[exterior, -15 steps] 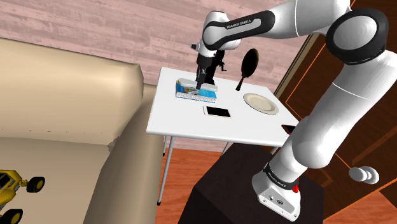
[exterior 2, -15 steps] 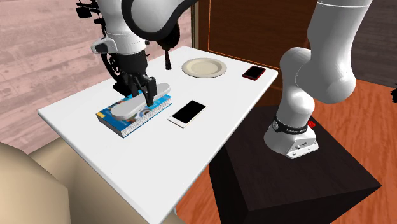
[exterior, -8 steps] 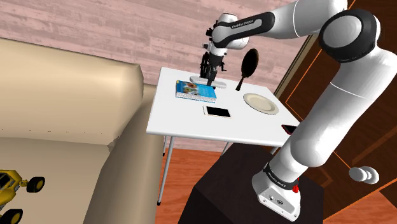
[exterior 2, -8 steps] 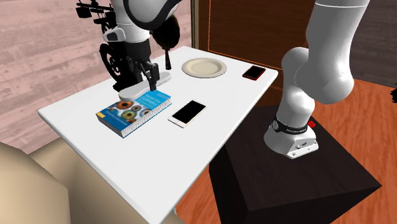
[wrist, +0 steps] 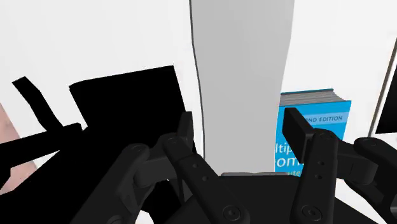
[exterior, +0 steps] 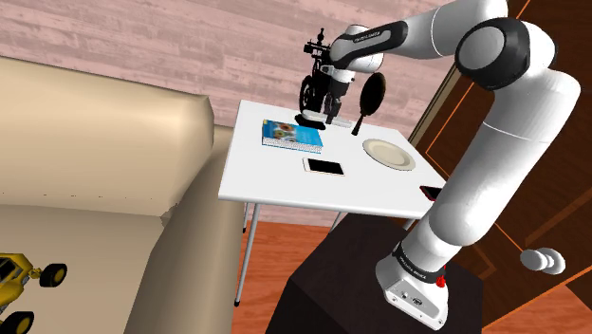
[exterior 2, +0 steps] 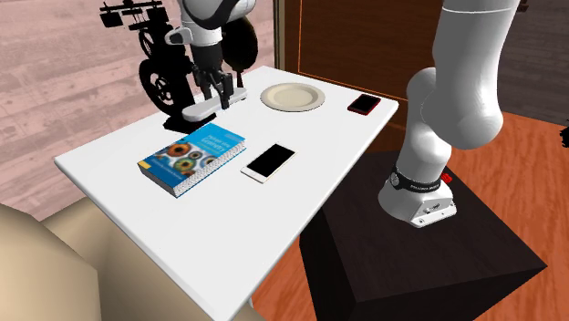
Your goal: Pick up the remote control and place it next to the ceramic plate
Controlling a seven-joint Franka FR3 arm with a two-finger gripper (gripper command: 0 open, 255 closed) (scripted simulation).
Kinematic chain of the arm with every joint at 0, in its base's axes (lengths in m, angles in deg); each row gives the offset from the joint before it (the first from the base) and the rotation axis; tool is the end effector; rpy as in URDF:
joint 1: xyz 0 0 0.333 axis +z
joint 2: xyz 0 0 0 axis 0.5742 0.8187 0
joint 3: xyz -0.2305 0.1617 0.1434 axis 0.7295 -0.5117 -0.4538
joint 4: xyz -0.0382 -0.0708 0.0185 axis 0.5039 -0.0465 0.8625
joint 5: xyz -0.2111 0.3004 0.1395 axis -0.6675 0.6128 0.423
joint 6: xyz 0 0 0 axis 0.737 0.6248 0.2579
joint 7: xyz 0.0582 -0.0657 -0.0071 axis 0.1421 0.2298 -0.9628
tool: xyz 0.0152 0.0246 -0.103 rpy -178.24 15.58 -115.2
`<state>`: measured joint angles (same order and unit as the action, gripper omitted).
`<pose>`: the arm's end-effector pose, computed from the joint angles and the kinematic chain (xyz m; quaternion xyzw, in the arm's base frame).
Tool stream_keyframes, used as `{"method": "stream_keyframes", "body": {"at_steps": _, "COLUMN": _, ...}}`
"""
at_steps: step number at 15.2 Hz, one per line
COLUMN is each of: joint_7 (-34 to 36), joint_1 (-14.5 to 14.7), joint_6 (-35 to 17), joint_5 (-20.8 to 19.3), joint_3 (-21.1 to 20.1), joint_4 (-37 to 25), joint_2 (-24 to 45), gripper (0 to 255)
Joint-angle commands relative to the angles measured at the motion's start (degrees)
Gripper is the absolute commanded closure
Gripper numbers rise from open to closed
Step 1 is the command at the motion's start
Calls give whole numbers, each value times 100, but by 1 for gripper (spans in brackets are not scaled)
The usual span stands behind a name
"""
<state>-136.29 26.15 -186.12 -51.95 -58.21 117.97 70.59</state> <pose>0.5294 -0.2505 0.4190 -0.9328 -0.3601 -0.0015 0.0114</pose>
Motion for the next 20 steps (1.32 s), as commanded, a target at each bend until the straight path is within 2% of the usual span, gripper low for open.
{"method": "stream_keyframes", "body": {"at_steps": 1, "joint_7": -275, "joint_1": -153, "joint_6": 58, "joint_5": 62, "joint_3": 100, "joint_4": -209, "joint_2": 167, "gripper": 255}}
{"method": "stream_keyframes", "body": {"at_steps": 7, "joint_7": -1101, "joint_1": -686, "joint_6": 323, "joint_5": 325, "joint_3": 347, "joint_4": -1044, "joint_2": 809, "gripper": 255}}
{"method": "stream_keyframes", "body": {"at_steps": 12, "joint_7": -1729, "joint_1": -1212, "joint_6": 650, "joint_5": 588, "joint_3": 467, "joint_4": -1978, "joint_2": 1486, "gripper": 255}}
{"method": "stream_keyframes", "body": {"at_steps": 16, "joint_7": -2164, "joint_1": -1696, "joint_6": 1009, "joint_5": 808, "joint_3": 505, "joint_4": -2935, "joint_2": 2134, "gripper": 255}}
{"method": "stream_keyframes", "body": {"at_steps": 20, "joint_7": -2513, "joint_1": -2260, "joint_6": 1502, "joint_5": 1027, "joint_3": 488, "joint_4": -4186, "joint_2": 2923, "gripper": 255}}
